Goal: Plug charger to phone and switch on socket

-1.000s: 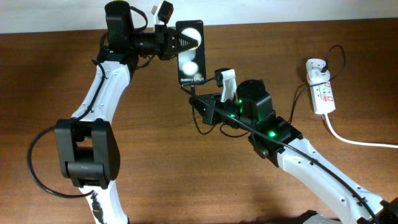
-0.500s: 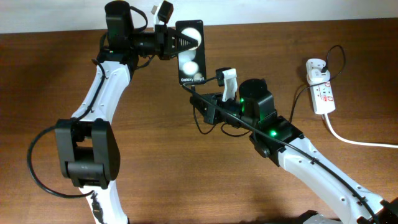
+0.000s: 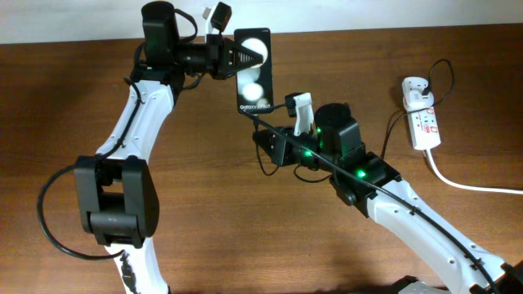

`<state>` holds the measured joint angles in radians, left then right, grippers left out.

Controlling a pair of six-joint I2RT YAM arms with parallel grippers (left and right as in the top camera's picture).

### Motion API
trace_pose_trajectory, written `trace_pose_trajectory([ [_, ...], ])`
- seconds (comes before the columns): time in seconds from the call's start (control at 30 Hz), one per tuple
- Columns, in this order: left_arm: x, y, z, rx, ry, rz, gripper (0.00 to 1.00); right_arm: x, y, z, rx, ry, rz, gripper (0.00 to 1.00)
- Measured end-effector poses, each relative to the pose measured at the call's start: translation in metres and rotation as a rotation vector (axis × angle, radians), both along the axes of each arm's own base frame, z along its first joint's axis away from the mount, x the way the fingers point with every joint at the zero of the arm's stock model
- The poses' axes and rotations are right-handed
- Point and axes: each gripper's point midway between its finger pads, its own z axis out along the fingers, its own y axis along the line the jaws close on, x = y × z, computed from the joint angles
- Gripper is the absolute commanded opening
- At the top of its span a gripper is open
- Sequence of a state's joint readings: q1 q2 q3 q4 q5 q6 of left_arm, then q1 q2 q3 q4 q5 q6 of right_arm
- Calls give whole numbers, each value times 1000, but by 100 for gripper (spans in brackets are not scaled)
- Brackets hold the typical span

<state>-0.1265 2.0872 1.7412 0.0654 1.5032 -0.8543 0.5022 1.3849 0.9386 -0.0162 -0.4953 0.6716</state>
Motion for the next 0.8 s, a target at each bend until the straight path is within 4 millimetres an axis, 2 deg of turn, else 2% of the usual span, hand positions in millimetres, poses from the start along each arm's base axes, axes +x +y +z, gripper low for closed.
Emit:
trace_pose_trajectory([
  [0.07,0,0,0,-1,-2,-1,0,-4,1,-3,-2,22,15,21],
  [0.17,-2,0,1,-3,2,-12,0,-7,0,-5,-7,24,36,39],
  [0.27,-4,1,1,-9,-25,-25,0,-6,-1,-5,-10,22,39,45],
  [0.4,-5,1,1,-17,-93,-35,0,-9,-2,-10,-27,35,45,60],
  [0.47,-3,1,-6,-19,-96,-39,0,-11,-3,-14,-40,47,48,63],
  [0.57,7,-1,-40,-11,-27,-40,0,-12,-4,-16,-45,53,52,64],
  [0.67,18,-2,-95,7,126,-35,0,-15,-5,-20,-60,62,57,64],
  [0.8,25,-3,-120,36,165,4,0,-17,-7,-25,-78,77,62,65],
])
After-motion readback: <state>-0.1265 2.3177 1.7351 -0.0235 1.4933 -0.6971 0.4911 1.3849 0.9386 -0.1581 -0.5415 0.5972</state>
